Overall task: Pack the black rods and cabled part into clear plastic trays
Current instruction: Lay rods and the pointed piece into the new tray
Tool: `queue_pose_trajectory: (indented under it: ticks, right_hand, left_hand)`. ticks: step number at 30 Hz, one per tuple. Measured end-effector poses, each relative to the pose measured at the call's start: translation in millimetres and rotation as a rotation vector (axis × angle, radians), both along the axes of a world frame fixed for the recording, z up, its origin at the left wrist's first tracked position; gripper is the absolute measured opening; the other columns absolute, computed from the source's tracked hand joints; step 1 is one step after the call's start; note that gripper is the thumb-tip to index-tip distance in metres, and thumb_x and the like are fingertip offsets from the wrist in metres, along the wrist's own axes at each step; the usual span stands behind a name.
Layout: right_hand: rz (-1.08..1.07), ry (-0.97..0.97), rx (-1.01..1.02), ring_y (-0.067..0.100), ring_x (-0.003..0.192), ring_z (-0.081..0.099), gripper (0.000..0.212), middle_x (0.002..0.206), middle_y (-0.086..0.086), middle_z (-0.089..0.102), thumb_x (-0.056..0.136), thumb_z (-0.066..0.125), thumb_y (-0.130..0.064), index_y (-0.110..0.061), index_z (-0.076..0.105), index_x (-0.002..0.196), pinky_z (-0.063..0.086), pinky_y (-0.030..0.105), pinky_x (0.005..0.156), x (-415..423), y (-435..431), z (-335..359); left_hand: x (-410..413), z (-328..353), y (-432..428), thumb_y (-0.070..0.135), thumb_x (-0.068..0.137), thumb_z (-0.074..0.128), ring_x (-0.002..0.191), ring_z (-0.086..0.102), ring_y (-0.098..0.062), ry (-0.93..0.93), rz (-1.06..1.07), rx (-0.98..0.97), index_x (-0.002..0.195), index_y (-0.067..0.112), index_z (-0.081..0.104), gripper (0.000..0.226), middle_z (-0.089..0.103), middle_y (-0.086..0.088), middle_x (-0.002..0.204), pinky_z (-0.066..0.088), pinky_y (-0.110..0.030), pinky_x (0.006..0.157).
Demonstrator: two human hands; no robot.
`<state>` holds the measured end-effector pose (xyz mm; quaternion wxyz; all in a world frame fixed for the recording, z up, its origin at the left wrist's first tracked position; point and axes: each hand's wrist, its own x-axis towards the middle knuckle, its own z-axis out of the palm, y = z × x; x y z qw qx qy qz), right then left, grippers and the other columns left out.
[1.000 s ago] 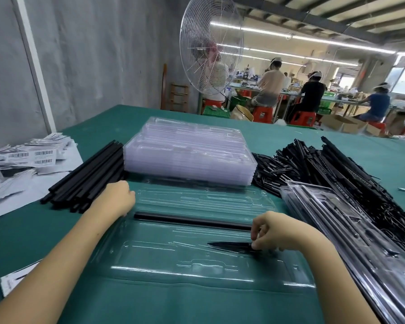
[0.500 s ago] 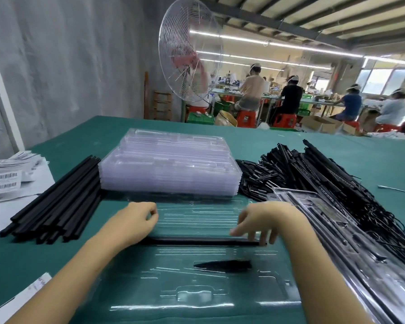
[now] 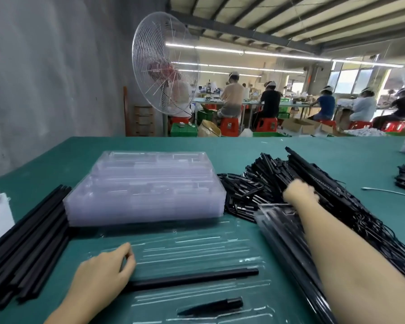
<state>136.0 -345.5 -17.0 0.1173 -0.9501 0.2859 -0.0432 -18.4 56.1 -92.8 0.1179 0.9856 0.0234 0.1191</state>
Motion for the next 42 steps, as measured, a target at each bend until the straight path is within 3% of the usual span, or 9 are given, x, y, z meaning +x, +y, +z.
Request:
queue_pose_trajectory:
  ticks: [4, 10, 17, 26, 31, 36, 38, 41, 42]
  right_hand:
    - [0.028, -0.033, -0.164, 0.034, 0.129, 0.036, 0.041, 0.14, 0.017, 0.039, 0.098, 0.041, -0.019, -0.005, 0.037, 0.136, 0.033, 0.044, 0.102, 1.7, -22.9, -17.1]
    - [0.102, -0.116, -0.244, 0.038, 0.123, 0.037, 0.028, 0.132, 0.021, 0.04, 0.095, 0.048, -0.011, -0.002, 0.05, 0.12, 0.033, 0.047, 0.1, 9.8, -21.3, 3.4]
    - [0.23, -0.455, -0.098, 0.041, 0.113, 0.048, 0.037, 0.128, 0.023, 0.045, 0.096, 0.047, -0.009, -0.006, 0.035, 0.13, 0.039, 0.051, 0.09, 20.4, 32.0, 45.5]
    - [0.449, -0.973, -0.482, 0.035, 0.102, 0.049, 0.058, 0.118, 0.021, 0.05, 0.084, 0.041, 0.011, -0.01, 0.04, 0.138, 0.038, 0.046, 0.086, -1.7, 64.8, 93.5]
    - [0.62, -1.067, -0.661, 0.04, 0.086, 0.057, 0.052, 0.103, 0.026, 0.059, 0.078, 0.053, 0.013, -0.003, 0.055, 0.127, 0.044, 0.05, 0.077, -18.5, 61.7, 107.1]
    - [0.877, -1.037, -0.848, 0.032, 0.073, 0.06, 0.06, 0.09, 0.021, 0.064, 0.066, 0.069, 0.015, -0.007, 0.062, 0.122, 0.048, 0.041, 0.073, -36.7, 55.6, 86.6]
    - [0.972, -1.059, -0.884, 0.028, 0.073, 0.062, 0.063, 0.09, 0.018, 0.065, 0.061, 0.068, 0.015, -0.007, 0.064, 0.12, 0.048, 0.036, 0.073, -46.9, 65.7, 75.8]
    - [1.096, -1.129, -0.941, 0.026, 0.075, 0.062, 0.053, 0.093, 0.014, 0.066, 0.07, 0.058, 0.007, -0.008, 0.063, 0.12, 0.048, 0.035, 0.075, -60.3, 90.7, 62.3]
    - [1.129, -1.144, -0.954, 0.025, 0.077, 0.062, 0.048, 0.095, 0.013, 0.066, 0.075, 0.056, 0.003, -0.007, 0.062, 0.122, 0.049, 0.036, 0.077, -63.8, 99.6, 59.2]
  left_hand:
    - [6.2, -1.6, 0.1, 0.047, 0.096, 0.032, 0.066, 0.05, -0.008, -0.024, -0.001, -0.007, 0.076, 0.035, 0.032, 0.023, 0.057, 0.01, 0.071, 0.033, -0.018, 0.055]
    - [10.1, -1.6, -3.3, 0.046, 0.095, 0.034, 0.066, 0.052, -0.012, -0.08, 0.011, 0.005, 0.077, 0.034, 0.034, 0.022, 0.059, 0.008, 0.069, 0.037, -0.024, 0.059]
    - [8.4, -2.0, -3.0, 0.041, 0.095, 0.039, 0.071, 0.059, -0.016, -0.079, 0.014, -0.009, 0.075, 0.034, 0.036, 0.021, 0.062, 0.008, 0.067, 0.034, -0.028, 0.057]
    - [11.9, 5.0, -0.3, 0.039, 0.094, 0.042, 0.077, 0.058, -0.012, 0.013, 0.034, -0.066, 0.076, 0.036, 0.046, 0.018, 0.062, 0.015, 0.073, 0.034, -0.026, 0.059]
    - [16.3, 11.4, -0.2, 0.038, 0.093, 0.044, 0.077, 0.056, -0.006, 0.103, 0.017, -0.084, 0.077, 0.034, 0.054, 0.019, 0.062, 0.017, 0.076, 0.036, -0.025, 0.06]
    - [9.6, 26.5, -5.0, 0.031, 0.093, 0.046, 0.076, 0.06, -0.014, 0.213, -0.057, -0.169, 0.082, 0.027, 0.056, 0.015, 0.063, 0.01, 0.079, 0.048, -0.03, 0.069]
    - [6.4, 38.1, -18.0, 0.033, 0.094, 0.047, 0.084, 0.059, -0.017, 0.119, -0.087, -0.112, 0.1, 0.028, 0.053, 0.009, 0.062, 0.006, 0.093, 0.048, -0.032, 0.074]
    - [4.7, 63.9, -55.2, 0.035, 0.088, 0.062, 0.116, 0.046, -0.026, -0.321, -0.28, -0.174, 0.138, 0.017, 0.038, 0.059, 0.049, -0.007, 0.127, 0.039, -0.04, 0.1]
    - [6.7, 75.5, -68.1, 0.04, 0.083, 0.067, 0.124, 0.04, -0.03, -0.464, -0.321, -0.099, 0.144, 0.014, 0.032, 0.074, 0.044, -0.01, 0.135, 0.033, -0.046, 0.105]
